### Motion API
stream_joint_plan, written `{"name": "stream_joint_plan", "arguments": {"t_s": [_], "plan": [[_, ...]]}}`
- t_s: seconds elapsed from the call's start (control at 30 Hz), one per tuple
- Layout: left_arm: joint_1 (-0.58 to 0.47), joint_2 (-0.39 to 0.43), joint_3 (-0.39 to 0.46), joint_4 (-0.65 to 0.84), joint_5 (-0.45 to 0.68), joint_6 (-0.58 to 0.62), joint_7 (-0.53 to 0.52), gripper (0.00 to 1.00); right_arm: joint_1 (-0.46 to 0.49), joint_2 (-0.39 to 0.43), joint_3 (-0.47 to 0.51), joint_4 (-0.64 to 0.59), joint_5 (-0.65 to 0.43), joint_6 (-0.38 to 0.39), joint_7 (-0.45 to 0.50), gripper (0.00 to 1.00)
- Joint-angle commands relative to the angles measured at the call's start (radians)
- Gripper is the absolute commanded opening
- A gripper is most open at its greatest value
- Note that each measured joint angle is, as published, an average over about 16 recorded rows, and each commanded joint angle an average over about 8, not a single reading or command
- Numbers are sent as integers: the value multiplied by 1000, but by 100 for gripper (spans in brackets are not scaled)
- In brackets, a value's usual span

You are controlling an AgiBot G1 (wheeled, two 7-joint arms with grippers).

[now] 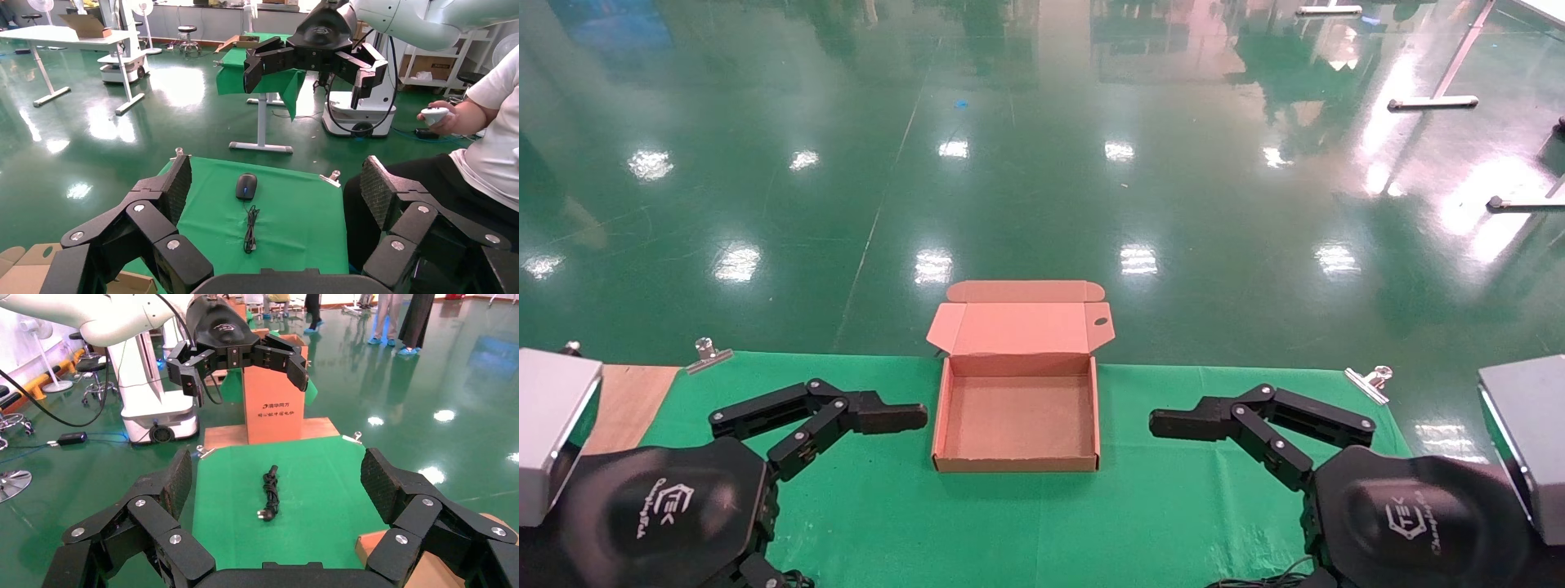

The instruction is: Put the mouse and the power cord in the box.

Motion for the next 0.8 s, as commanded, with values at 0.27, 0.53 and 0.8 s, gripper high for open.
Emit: {"name": "stream_joint_plan", "arguments": {"t_s": [0.27, 0.53, 0.8], "plan": [[-1, 0, 2, -3, 6, 0, 2, 100, 2, -1, -3, -1, -6, 2, -2, 100], [-97, 54, 116, -32, 255, 11, 11, 100, 74, 16, -77, 14, -233, -25, -47, 100], [-199, 136, 275, 88, 604, 22, 54, 100, 252, -48, -276, 14, -666, -73, -124, 100]]}}
